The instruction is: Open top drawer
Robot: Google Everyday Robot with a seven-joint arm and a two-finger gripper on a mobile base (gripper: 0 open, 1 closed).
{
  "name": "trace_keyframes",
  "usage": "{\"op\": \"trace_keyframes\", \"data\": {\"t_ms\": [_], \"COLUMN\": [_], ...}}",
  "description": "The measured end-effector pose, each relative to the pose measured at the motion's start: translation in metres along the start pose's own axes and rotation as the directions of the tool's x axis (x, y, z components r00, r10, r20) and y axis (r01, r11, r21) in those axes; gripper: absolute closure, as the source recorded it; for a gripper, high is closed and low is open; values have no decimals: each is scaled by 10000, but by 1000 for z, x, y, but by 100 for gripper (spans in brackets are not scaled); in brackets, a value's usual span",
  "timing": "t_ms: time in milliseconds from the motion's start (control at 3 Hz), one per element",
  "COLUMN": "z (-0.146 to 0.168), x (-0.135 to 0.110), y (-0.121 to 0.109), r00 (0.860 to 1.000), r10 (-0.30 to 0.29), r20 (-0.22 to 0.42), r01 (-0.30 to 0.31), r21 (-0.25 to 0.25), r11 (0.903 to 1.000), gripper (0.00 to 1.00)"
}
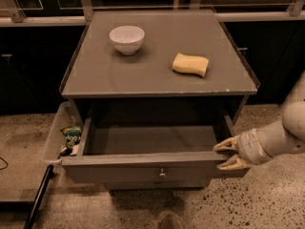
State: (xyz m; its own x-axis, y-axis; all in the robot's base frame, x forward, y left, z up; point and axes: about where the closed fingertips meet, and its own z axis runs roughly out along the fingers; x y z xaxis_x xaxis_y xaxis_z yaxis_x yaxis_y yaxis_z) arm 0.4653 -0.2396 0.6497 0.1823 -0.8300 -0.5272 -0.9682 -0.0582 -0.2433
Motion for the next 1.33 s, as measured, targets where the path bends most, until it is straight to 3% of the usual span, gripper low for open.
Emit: {"op": "trace_keyframes", "data": {"t_ms": [667,1000,1333], "z": [0,4,0], "x": [1,0,-3], "y": [4,22,38], "r00": [10000,9999,9998], "r10": [38,23,-122], "r20": [-14,158,146], "r01": [-38,-19,128], "r21": [-15,-295,-403], "r11": [10000,9996,9991], "gripper": [58,61,85]}}
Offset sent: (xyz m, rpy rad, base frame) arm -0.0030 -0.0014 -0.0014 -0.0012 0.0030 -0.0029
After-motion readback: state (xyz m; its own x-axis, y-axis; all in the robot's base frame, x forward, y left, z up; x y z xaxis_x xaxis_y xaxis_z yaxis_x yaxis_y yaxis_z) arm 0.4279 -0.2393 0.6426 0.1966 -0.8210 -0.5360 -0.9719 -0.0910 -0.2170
